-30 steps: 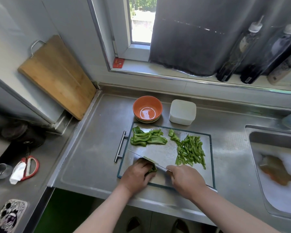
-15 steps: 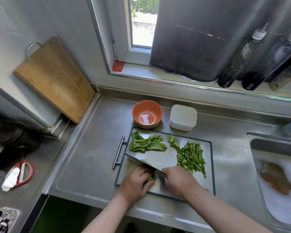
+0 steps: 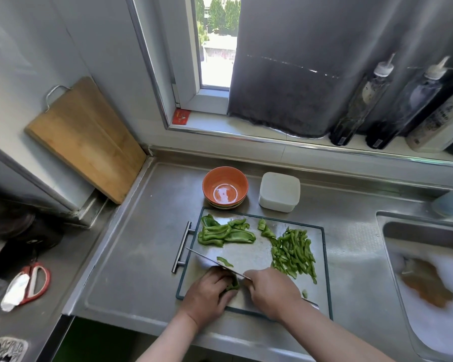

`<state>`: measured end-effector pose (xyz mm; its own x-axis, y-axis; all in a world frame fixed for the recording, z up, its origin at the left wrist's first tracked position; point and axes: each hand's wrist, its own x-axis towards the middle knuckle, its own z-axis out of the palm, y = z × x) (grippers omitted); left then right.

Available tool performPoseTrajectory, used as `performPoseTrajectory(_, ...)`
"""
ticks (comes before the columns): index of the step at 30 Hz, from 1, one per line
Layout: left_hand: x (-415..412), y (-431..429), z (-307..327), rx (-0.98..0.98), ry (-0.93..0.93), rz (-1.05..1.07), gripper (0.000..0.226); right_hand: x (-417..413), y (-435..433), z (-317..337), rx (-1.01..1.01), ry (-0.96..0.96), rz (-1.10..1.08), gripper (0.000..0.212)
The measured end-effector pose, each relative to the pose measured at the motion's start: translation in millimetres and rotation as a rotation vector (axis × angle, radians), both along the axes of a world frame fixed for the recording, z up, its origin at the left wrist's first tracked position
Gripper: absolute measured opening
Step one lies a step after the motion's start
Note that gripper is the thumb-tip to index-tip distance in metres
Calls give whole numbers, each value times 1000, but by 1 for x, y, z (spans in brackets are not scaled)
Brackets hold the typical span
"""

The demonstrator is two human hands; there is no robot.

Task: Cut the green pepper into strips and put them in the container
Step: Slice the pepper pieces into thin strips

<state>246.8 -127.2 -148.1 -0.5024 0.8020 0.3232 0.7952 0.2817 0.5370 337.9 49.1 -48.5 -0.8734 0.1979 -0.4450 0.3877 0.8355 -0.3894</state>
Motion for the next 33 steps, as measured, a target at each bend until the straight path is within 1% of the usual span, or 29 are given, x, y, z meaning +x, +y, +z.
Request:
performPoseTrajectory(5,-2,-1,-3,-3,19,-12,15,18,9,15,13,-18,14,17)
performPoseTrajectory(11,-1,1,-1,19,16,-14,15,28,16,10,-14,-79,-14,16)
performPoseTrajectory(15,-2,0,-1,8,5,-6,15,20,16,7,-27,-132,-43,22)
performPoseTrajectory(19,1,-1,-3,-9,5,-7,18,3,8,0,-37,-157,-55,19)
performPoseTrajectory(27,0,-1,1,-55,94,-41,15,-22,-3,-13,-26,-117,-80,23)
performPoseTrajectory(33,0,-3,6,-66,94,-33,17,-6,-3,-3,-17,-32,-17,29)
